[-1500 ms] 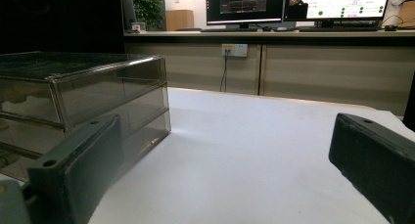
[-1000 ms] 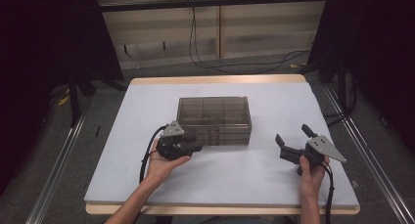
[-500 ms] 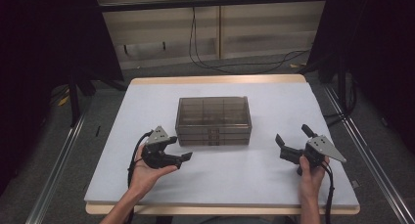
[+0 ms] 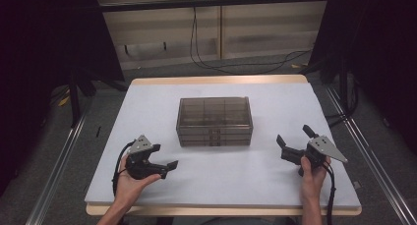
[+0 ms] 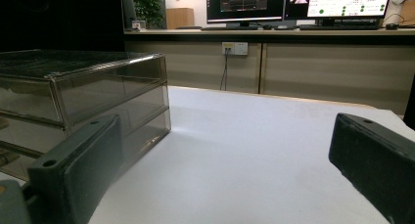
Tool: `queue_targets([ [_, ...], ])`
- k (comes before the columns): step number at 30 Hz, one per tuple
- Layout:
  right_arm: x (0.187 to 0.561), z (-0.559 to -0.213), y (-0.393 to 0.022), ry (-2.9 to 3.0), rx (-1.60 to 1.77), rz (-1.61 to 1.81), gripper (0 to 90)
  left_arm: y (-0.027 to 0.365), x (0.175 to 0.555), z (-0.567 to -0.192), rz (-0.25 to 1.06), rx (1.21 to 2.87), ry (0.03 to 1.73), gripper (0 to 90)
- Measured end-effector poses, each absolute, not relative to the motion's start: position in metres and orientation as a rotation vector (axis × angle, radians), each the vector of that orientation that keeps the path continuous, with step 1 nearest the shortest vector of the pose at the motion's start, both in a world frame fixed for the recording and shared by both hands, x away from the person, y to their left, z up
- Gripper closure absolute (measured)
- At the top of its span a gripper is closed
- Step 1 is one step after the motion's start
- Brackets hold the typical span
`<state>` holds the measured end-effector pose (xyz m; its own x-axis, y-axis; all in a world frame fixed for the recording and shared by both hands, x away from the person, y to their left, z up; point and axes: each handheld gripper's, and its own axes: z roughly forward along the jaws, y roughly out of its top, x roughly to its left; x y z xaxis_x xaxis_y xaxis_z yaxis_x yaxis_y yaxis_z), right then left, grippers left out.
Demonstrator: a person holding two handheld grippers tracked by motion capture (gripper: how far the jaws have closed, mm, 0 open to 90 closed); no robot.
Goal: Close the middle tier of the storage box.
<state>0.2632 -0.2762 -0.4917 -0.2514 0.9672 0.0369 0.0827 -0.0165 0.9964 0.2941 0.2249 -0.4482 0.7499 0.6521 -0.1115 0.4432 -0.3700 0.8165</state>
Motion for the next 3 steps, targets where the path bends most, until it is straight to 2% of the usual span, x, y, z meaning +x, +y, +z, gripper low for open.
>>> queue_targets([
  [3, 0.2633, -0.4918, -0.2762, 1.449, 1.15, 1.38, 0.0, 0.2325, 0.2932, -0.4516, 0.296, 2.011, 0.852, 7.2],
])
